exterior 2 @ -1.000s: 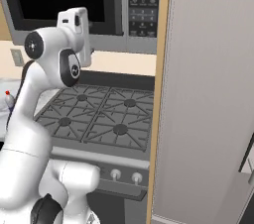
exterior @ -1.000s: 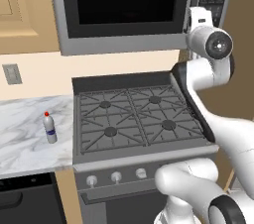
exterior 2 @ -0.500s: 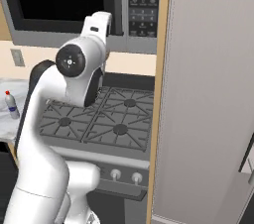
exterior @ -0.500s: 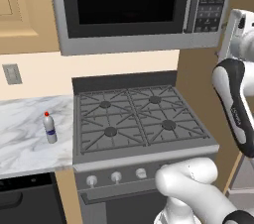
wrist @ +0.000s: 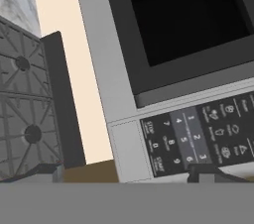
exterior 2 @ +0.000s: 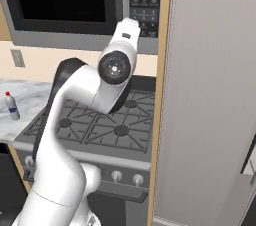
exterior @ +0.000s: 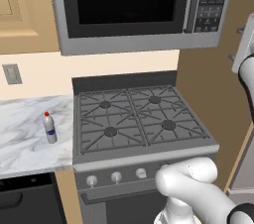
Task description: Place the microwavable item in the microwave. Then, close the microwave door and press the start button.
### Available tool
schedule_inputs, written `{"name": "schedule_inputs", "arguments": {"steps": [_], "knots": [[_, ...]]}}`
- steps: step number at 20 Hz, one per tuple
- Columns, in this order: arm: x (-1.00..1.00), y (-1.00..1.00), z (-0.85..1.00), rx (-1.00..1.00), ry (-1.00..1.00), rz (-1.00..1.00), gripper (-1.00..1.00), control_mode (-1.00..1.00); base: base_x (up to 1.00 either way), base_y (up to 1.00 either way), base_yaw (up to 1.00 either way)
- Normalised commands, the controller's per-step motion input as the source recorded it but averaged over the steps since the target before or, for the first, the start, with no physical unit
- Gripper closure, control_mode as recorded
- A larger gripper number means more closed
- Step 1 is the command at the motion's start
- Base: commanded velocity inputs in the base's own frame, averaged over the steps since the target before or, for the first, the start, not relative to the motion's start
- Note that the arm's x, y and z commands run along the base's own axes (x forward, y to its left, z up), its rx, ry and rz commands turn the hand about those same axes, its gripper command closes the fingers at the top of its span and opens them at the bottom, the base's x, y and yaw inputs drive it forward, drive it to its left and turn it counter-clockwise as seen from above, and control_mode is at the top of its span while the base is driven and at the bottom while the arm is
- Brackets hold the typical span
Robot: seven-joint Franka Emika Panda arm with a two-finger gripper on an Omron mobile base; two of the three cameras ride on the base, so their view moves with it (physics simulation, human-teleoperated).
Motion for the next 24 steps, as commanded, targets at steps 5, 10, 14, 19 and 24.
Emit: {"name": "schedule_inputs", "arguments": {"steps": [5, 10, 14, 19, 24], "knots": [[0.37, 0.00, -0.20, 0.00, 0.01, 0.04, -1.00, -1.00, 0.00, 0.00, 0.00], [0.41, 0.00, -0.11, 0.00, 0.00, 0.01, -1.00, -1.00, 0.00, 0.00, 0.00], [0.43, 0.00, -0.12, 0.00, 0.00, 0.00, -1.00, -1.00, 0.00, 0.00, 0.00], [0.39, -0.04, -0.04, 0.00, 0.05, 0.00, -1.00, -1.00, 0.00, 0.00, 0.00], [0.37, -0.02, -0.01, 0.00, 0.07, 0.00, -1.00, -1.00, 0.00, 0.00, 0.00]]}}
